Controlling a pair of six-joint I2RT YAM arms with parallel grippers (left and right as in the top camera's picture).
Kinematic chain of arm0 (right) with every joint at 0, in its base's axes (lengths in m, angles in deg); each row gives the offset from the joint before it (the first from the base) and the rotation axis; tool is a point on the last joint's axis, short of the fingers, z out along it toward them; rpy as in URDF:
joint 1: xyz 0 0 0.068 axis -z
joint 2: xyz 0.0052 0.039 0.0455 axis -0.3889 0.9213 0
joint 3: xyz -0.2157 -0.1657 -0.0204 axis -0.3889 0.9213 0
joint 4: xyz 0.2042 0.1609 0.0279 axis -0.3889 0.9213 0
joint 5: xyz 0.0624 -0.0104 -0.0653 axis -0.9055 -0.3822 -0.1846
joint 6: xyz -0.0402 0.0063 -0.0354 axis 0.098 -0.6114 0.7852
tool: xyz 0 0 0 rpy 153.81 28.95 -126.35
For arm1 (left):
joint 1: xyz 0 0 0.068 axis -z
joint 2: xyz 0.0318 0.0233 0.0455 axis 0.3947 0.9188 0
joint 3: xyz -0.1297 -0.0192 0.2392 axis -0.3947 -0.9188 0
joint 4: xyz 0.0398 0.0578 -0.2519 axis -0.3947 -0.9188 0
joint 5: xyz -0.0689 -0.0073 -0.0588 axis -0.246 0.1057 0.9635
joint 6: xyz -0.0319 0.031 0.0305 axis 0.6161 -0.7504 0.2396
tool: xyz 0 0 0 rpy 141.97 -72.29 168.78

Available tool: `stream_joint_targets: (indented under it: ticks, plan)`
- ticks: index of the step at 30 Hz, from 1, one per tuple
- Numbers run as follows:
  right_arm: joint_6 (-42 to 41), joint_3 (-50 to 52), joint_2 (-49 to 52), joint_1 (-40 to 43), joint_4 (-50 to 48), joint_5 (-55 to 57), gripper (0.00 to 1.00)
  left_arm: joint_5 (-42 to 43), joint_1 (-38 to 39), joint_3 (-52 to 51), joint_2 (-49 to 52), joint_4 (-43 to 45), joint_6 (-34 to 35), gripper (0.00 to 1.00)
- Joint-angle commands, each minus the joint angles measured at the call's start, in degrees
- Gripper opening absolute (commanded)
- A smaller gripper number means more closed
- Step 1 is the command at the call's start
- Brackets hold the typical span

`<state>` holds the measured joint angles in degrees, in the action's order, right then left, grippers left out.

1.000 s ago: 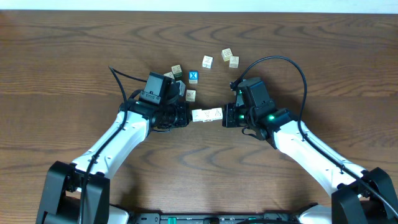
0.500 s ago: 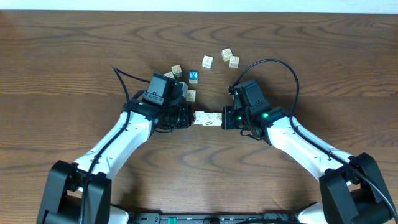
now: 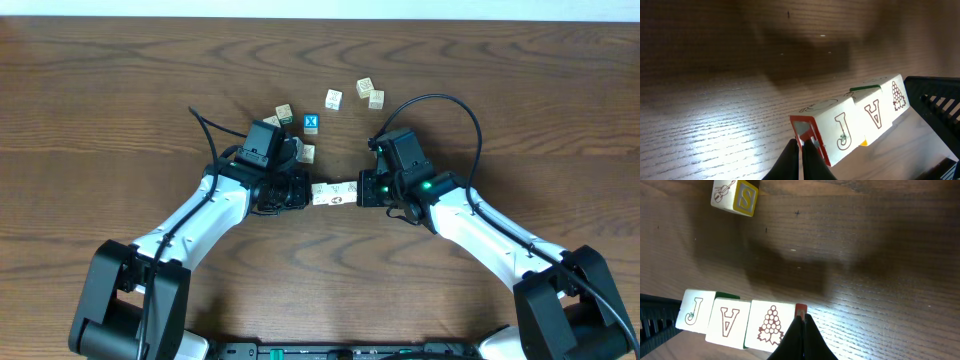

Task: Lift 3 blocks
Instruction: 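Hold the J, A and grape row lifted between both grippers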

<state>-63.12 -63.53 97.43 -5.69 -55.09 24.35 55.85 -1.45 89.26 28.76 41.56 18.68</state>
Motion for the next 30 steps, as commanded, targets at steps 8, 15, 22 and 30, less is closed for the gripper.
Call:
stream_joint_targets:
  ticks: [8, 15, 22, 30]
  plan:
    - [0.4, -1.1, 0.0, -3.8, -0.8, -11.2, 0.01, 7.0, 2.7, 1.8, 0.3, 1.8, 0.3, 0.07]
    - [0.5, -1.1, 0.0, -4.2, -0.8, -11.2, 0.01, 7.0, 2.7, 1.8, 0.3, 1.8, 0.3, 0.07]
    - [0.6, -1.1, 0.0, -4.6, -0.8, -10.7, 0.01, 7.0, 2.7, 1.8, 0.5, 1.8, 0.3, 0.07]
    - [0.6, -1.1, 0.6, -5.3, -0.8, -9.9, 0.01, 7.0, 2.7, 1.7, 0.5, 1.8, 0.3, 0.07]
